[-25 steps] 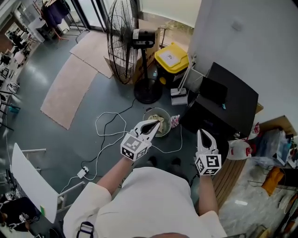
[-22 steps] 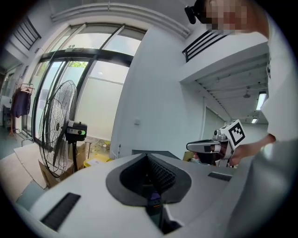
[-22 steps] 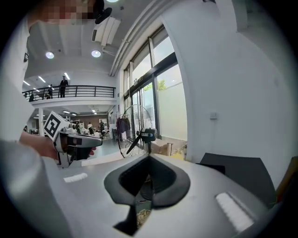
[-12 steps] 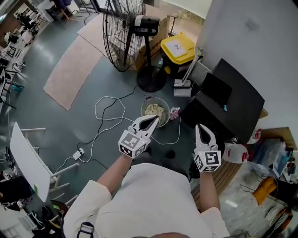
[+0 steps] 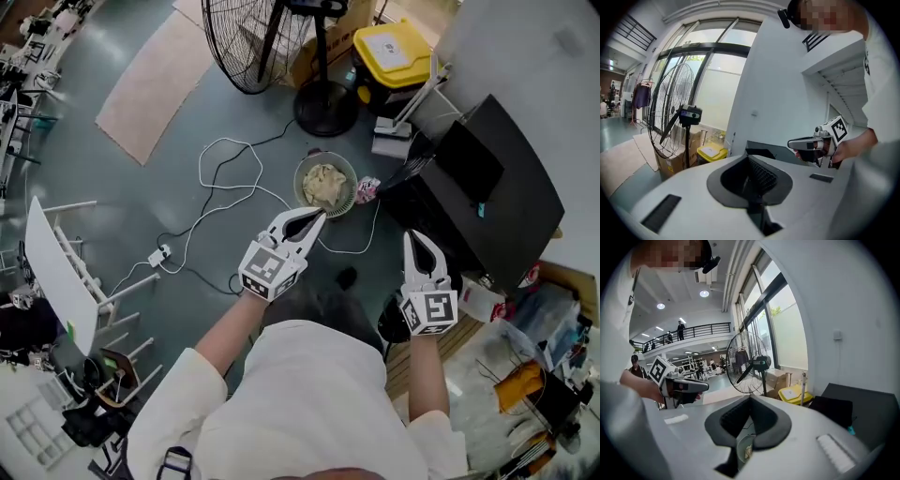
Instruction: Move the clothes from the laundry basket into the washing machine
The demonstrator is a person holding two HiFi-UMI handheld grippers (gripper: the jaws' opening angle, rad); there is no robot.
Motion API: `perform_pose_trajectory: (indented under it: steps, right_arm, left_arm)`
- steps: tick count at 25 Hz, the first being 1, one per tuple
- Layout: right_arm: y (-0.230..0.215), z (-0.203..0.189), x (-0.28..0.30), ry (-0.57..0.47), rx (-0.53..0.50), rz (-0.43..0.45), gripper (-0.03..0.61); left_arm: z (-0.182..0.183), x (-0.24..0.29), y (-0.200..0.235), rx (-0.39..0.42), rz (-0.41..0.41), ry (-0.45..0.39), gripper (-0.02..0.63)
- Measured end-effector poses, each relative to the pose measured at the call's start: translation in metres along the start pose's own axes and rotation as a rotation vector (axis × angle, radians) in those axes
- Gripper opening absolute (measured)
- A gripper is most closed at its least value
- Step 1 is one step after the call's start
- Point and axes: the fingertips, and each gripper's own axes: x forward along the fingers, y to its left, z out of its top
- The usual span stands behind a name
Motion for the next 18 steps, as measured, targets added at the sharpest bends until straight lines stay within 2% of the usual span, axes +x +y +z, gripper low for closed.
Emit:
perform_pose_trajectory:
  steps: [10,18]
  right_arm:
    - [-0.003,-0.078,0.046,0.065,0.062,0.009,0.011]
    - [-0.008,-0.155,0.092,0.101,0.069,0.026,0.011]
  left_arm:
    - [-0.071,0.022,0.031,-0.011,0.026,0.059,0.006]
    - [-0.153,0.043,0.063,-0.039,0.036,0.108,0.006]
